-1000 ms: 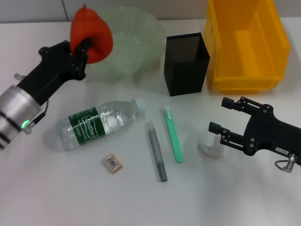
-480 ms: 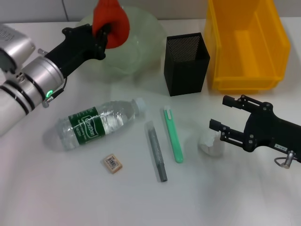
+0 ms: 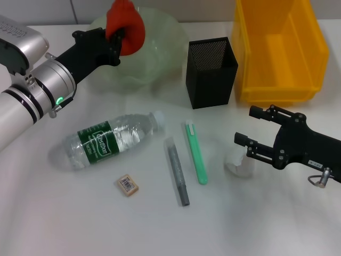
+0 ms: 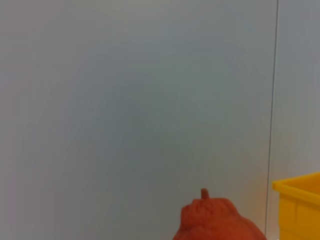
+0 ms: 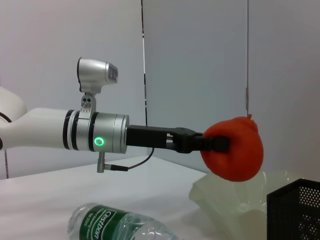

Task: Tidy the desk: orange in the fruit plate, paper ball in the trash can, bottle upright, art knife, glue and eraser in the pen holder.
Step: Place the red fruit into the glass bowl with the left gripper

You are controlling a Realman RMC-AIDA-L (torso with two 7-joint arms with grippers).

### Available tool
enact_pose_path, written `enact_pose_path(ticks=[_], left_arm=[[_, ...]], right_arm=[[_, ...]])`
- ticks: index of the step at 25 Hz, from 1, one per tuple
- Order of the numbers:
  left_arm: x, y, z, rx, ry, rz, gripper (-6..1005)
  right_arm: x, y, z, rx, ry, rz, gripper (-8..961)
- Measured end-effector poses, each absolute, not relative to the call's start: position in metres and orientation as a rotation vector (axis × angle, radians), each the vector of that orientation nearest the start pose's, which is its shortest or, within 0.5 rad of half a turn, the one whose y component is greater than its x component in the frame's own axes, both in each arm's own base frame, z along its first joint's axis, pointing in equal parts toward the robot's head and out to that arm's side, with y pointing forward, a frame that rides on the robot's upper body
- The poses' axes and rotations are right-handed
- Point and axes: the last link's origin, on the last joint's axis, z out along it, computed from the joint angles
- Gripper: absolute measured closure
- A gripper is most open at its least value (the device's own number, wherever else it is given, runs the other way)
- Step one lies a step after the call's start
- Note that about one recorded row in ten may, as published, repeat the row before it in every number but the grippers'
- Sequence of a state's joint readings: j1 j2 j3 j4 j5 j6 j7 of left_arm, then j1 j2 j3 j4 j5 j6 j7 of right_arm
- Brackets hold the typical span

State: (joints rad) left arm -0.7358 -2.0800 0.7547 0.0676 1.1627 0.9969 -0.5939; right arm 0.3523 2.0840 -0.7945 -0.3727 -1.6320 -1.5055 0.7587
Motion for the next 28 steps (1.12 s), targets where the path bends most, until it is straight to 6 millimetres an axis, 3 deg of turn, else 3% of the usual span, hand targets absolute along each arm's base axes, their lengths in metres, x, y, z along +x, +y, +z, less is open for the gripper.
enact_pose_path(ticks=[24,28], left_arm=[[-0.2572,0.4006,-0.0470,-2.082,-0.549,-0.724,916],[-0.2576,0.3996,-0.0486,-2.085,-0.561,-0.725,718]], right_arm=[[0.3023,0.2727,-0.0329,-2.470,0.333,0.849,255],[0.3022,0.2725,-0.0332,-2.472,0.333,0.849,255]])
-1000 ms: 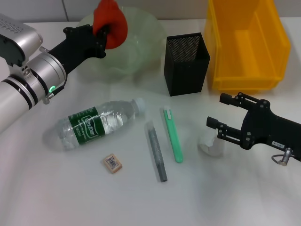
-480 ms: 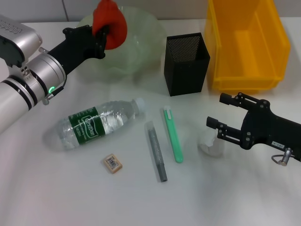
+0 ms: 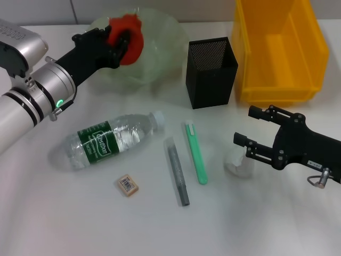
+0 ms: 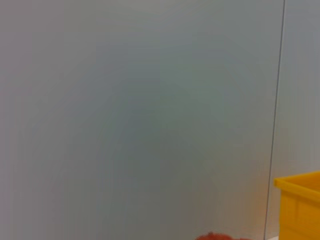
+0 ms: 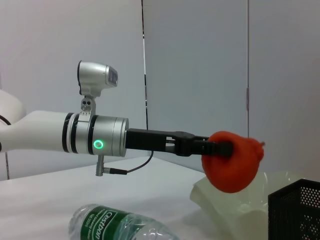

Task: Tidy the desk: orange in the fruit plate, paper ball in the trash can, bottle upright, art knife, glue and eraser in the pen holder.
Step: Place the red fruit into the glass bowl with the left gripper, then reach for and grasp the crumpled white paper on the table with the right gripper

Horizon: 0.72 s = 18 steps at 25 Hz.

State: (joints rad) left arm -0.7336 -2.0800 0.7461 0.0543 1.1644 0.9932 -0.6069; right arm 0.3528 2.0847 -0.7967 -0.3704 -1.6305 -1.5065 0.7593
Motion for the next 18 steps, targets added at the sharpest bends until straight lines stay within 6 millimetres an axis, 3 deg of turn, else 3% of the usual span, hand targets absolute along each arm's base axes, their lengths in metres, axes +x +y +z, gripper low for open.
enact_pose_path(ticks=[9,15,18], left_arm=[[-0.2582,0.3986,-0.0485,-2.082,-0.580,-0.738,508],[-0.2584,0.3983,-0.0482,-2.080,-0.585,-0.744,277],[-0.2585,0.3980,-0.0484,-2.081,-0.586,-0.744,236]], right_arm=[[0.3022,0.2716,-0.0343,-2.475,0.338,0.851,256],[0.3021,0.2714,-0.0344,-2.476,0.338,0.852,256],[0.3021,0.2713,-0.0345,-2.477,0.338,0.852,256]])
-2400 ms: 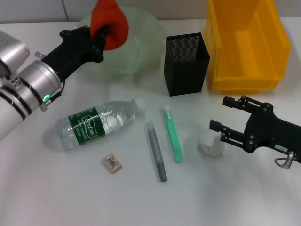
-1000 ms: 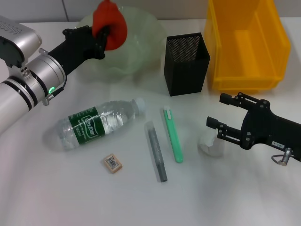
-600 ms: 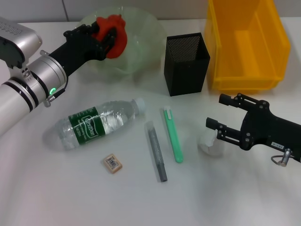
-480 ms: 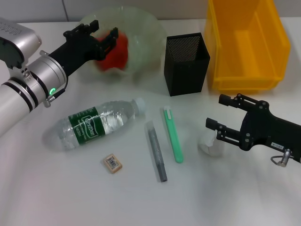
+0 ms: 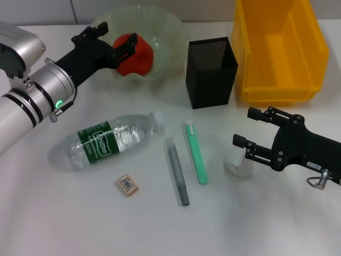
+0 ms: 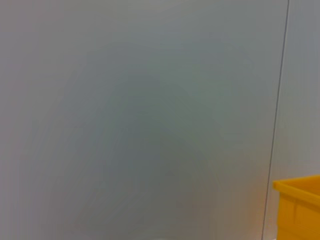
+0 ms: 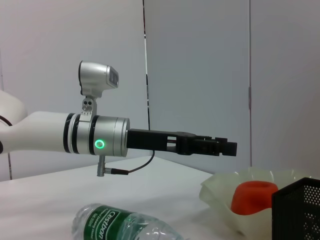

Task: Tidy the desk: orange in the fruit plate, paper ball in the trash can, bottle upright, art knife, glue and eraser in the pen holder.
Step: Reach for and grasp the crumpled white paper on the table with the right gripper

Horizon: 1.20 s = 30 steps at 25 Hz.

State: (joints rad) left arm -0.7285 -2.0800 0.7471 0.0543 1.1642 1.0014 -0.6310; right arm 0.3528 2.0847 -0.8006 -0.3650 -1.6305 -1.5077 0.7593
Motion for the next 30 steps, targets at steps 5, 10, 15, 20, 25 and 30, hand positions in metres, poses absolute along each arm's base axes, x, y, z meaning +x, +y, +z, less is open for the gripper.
enact_pose_path(ticks=[5,10,15,20,25,30], left_arm=[[-0.258,0.398,-0.049,-2.081,-0.586,-0.746,195],[-0.257,0.396,-0.048,-2.082,-0.585,-0.764,196],[-0.255,0.382,-0.037,-2.137,-0.612,-0.921,197],[-0.261,0.356,-0.023,-2.222,-0.596,-1.021,199],[-0.273,0.319,-0.007,-2.317,-0.536,-1.089,201],[-0.282,0.295,0.002,-2.420,-0.490,-1.100,202]], right_arm=[[0.302,0.271,-0.035,-2.477,0.338,0.852,256],[0.302,0.271,-0.034,-2.475,0.340,0.856,257],[0.302,0.272,-0.034,-2.473,0.343,0.858,257],[0.299,0.276,-0.033,-2.477,0.356,0.866,256],[0.297,0.278,-0.033,-2.481,0.366,0.875,255],[0.294,0.280,-0.033,-2.486,0.369,0.889,255]])
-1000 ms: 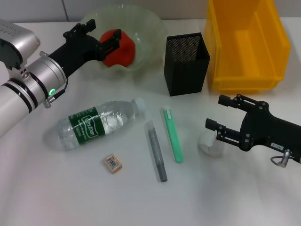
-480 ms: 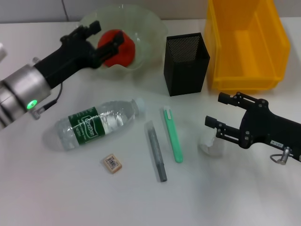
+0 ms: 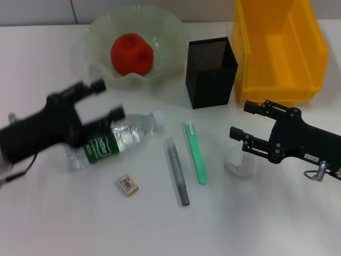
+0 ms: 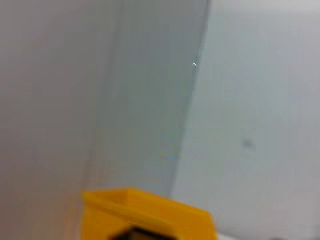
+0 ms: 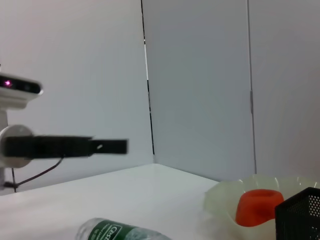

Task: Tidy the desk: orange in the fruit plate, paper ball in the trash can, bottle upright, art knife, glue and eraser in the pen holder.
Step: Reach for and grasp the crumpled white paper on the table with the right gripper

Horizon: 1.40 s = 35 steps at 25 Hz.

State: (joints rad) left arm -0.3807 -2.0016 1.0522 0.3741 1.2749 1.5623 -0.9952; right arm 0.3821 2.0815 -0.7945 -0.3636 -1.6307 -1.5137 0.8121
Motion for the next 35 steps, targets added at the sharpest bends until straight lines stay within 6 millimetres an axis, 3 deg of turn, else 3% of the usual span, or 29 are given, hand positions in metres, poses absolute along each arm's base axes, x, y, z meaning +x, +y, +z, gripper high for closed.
enact_pose_path(ticks=[1,4,6,8,20,35], left_arm=[[-0.292,0.276,0.005,-2.495,-0.485,-1.083,203],[-0.292,0.276,0.005,-2.495,-0.485,-1.083,204],[-0.310,0.242,0.009,-2.614,-0.440,-1.024,205],[-0.315,0.233,0.010,-2.652,-0.423,-0.996,205],[-0.326,0.219,0.000,-2.789,-0.406,-0.864,210],[-0.328,0.217,-0.002,-2.791,-0.405,-0.848,216]], right_arm=[[0.294,0.280,-0.033,-2.486,0.370,0.892,256],[0.292,0.282,-0.033,-2.492,0.377,0.899,256],[0.291,0.283,-0.033,-2.493,0.381,0.902,256],[0.291,0.283,-0.033,-2.493,0.384,0.903,257],[0.293,0.282,-0.033,-2.491,0.404,0.902,256],[0.294,0.281,-0.033,-2.501,0.419,0.904,256]])
